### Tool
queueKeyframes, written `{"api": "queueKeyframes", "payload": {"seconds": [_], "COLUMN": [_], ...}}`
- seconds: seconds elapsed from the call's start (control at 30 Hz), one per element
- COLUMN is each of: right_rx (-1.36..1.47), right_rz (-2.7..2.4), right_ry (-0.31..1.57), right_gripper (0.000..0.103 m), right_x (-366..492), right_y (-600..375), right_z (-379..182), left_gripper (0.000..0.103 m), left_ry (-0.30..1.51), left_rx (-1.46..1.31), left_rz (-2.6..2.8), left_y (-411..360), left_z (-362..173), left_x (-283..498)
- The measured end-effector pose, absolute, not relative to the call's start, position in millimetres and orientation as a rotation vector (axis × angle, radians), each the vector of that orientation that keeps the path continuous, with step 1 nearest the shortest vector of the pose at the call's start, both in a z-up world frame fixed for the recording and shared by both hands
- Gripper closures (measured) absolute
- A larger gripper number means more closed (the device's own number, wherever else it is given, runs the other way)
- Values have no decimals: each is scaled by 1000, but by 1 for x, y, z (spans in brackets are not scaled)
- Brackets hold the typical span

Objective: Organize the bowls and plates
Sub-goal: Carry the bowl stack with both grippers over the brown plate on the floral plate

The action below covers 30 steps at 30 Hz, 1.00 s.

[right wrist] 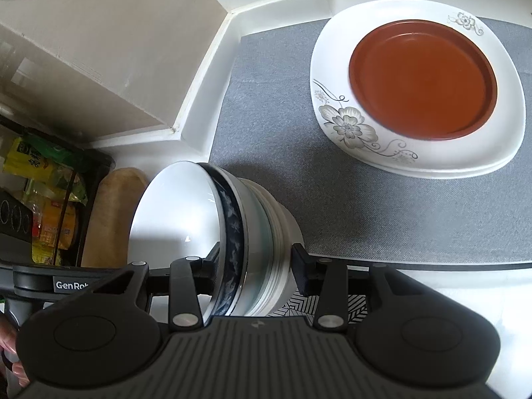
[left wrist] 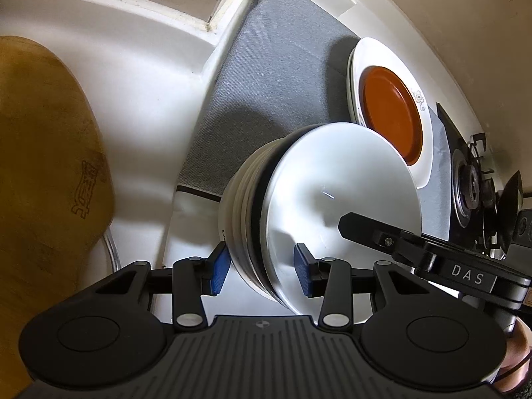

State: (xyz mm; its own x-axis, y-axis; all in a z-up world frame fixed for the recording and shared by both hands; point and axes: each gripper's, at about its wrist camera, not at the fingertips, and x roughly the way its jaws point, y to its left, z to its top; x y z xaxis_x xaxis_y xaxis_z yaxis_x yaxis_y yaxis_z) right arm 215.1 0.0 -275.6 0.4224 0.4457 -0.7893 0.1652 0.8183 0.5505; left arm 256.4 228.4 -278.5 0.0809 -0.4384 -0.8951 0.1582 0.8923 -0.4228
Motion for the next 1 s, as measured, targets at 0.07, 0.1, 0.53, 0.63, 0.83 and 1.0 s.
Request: {"api": "queueKeyframes", "payload": {"seconds": [0.07,0.1,0.53,0.63,0.83,1.0], "right_rx": [622,623,656,673,645,663], "right_rz": [187,185,136,114,79,50], "right_ry": [1136,1133,1051,1022,982,951], "right_gripper": [57,57,57,57,57,57], "right_x": [215,215,217,218,224,237], "right_y": [-2,-3,-44,-62,-92,-120], "right_z": [-273,-271,-240,-233,-219,-215], "left_gripper": [58,58,58,58,57,57], "left_ry": [1423,1421,1402,1391,1407,1399], "left_rx": [-233,-229,-175,-155,-152,-121], "left_rz": [-451,-452,-511,-539,-589,-627], "left_y": [225,224,183,165,133,107], "left_z": [-276,-275,-243,-235,-231,-226], "left_x": [256,256,275,281,299,318]}}
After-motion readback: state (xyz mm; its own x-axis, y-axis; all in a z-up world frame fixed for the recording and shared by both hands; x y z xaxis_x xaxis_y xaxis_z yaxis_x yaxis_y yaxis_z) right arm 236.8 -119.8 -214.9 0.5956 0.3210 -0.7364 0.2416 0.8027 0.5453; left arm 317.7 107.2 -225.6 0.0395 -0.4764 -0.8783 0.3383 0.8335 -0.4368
